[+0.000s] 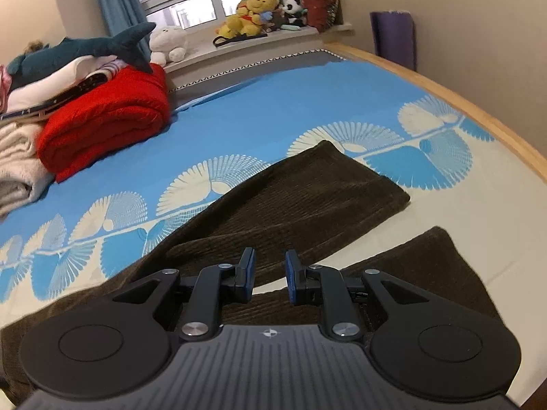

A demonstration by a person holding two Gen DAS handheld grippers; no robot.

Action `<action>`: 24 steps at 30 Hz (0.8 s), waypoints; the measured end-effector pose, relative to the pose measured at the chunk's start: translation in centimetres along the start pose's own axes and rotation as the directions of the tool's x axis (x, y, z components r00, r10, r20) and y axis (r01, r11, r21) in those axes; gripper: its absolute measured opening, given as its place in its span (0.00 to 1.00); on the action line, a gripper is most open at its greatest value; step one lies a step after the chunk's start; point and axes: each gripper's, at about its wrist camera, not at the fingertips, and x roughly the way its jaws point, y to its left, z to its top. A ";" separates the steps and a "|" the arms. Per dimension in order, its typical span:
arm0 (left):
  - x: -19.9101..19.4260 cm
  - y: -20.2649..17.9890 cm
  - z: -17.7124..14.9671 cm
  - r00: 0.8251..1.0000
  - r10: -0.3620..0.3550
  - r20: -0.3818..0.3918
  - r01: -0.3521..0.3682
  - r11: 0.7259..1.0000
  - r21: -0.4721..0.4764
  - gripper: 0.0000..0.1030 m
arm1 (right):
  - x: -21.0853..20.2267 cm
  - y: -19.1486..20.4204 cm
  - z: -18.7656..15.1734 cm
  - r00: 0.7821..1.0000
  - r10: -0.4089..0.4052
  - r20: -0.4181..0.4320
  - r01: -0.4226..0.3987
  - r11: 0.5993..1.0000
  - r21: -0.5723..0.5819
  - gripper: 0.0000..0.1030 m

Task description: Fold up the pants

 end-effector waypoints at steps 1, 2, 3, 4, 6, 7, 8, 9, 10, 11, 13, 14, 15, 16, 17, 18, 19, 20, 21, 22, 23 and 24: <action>0.6 0.7 0.2 1.000 -0.011 -0.022 0.010 0.999 -0.046 0.46 | 0.1 0.0 0.0 1.000 0.004 0.000 -0.004 1.000 0.008 0.19; 0.9 1.4 0.6 0.999 -0.029 -0.031 0.026 0.995 -0.094 0.49 | 0.2 0.1 0.1 1.000 0.008 0.000 -0.008 1.000 0.012 0.19; 1.2 2.2 1.0 0.999 -0.042 -0.034 0.037 0.990 -0.137 0.56 | 0.3 0.2 0.0 1.000 0.011 0.001 -0.011 1.000 0.013 0.19; 1.4 2.7 1.2 0.998 -0.050 -0.035 0.043 0.984 -0.173 0.56 | 0.4 0.4 0.1 1.000 0.014 0.002 -0.014 1.000 0.012 0.19; 2.2 3.3 1.8 0.998 -0.044 -0.048 0.033 0.976 -0.213 0.58 | 0.9 0.8 0.3 1.000 0.025 0.000 -0.025 1.000 0.012 0.19; 2.7 3.7 1.8 0.997 -0.032 -0.065 0.015 0.971 -0.240 0.58 | 1.2 1.0 0.4 1.000 0.030 -0.003 -0.030 0.999 0.015 0.19; 3.1 4.0 2.1 0.997 -0.022 -0.079 0.000 0.965 -0.263 0.58 | 1.5 1.2 0.5 0.999 0.039 -0.006 -0.039 0.999 0.020 0.19; 3.5 4.3 2.2 0.996 -0.014 -0.087 -0.011 0.960 -0.279 0.59 | 1.8 1.5 0.7 0.999 0.048 -0.008 -0.048 0.999 0.023 0.19; 3.8 4.6 2.4 0.996 -0.005 -0.089 -0.021 0.955 -0.296 0.59 | 2.2 1.7 0.8 0.998 0.058 -0.009 -0.058 0.998 0.027 0.19; 4.0 4.9 2.6 0.996 0.000 -0.086 -0.027 0.950 -0.311 0.59 | 2.6 2.0 1.0 0.998 0.067 -0.010 -0.067 0.997 0.030 0.19; 3.8 5.7 3.4 0.998 0.031 -0.047 -0.046 0.930 -0.365 0.59 | 3.6 2.6 1.4 0.996 0.089 -0.014 -0.089 0.996 0.032 0.19; 3.5 6.2 3.6 0.999 0.046 -0.028 -0.053 0.913 -0.403 0.59 | 4.2 2.8 1.7 0.995 0.101 -0.014 -0.100 0.994 0.033 0.19; 3.2 6.8 3.7 0.998 0.059 -0.012 -0.058 0.894 -0.444 0.59 | 4.7 3.0 1.9 0.994 0.109 -0.016 -0.108 0.993 0.039 0.19; 2.9 7.3 3.8 0.997 0.076 0.001 -0.066 0.874 -0.482 0.58 | 5.3 3.1 2.1 0.993 0.118 -0.020 -0.117 0.992 0.053 0.19; 2.7 7.6 3.8 0.997 0.078 0.012 -0.061 0.861 -0.505 0.58 | 6.0 3.1 2.3 0.991 0.133 -0.028 -0.130 0.988 0.082 0.20; 2.5 7.7 3.8 0.997 0.079 0.021 -0.057 0.856 -0.514 0.55 | 6.7 3.2 2.6 0.989 0.147 -0.032 -0.143 0.984 0.110 0.22; 2.3 7.7 3.8 0.995 0.097 0.027 -0.070 0.857 -0.511 0.47 | 7.6 3.2 2.8 0.987 0.159 -0.034 -0.152 0.978 0.141 0.23; 2.1 7.5 3.8 0.992 0.119 0.028 -0.089 0.859 -0.503 0.43 | 8.5 3.3 3.1 0.986 0.163 -0.035 -0.155 0.975 0.162 0.24; 2.0 7.4 3.8 0.990 0.135 0.030 -0.102 0.862 -0.497 0.34 | 9.4 3.4 3.3 0.986 0.164 -0.036 -0.155 0.972 0.177 0.25; 1.9 7.2 3.8 0.988 0.149 0.036 -0.112 0.864 -0.491 0.27 | 10.5 3.5 3.5 0.985 0.167 -0.039 -0.157 0.968 0.194 0.26; 1.7 7.0 4.0 0.986 0.163 0.041 -0.124 0.867 -0.482 0.26 | 11.6 3.6 3.7 0.984 0.170 -0.044 -0.158 0.965 0.207 0.29; 1.5 6.4 4.0 0.983 0.177 0.044 -0.135 0.871 -0.472 0.24 | 12.7 3.6 3.9 0.984 0.173 -0.049 -0.158 0.962 0.221 0.30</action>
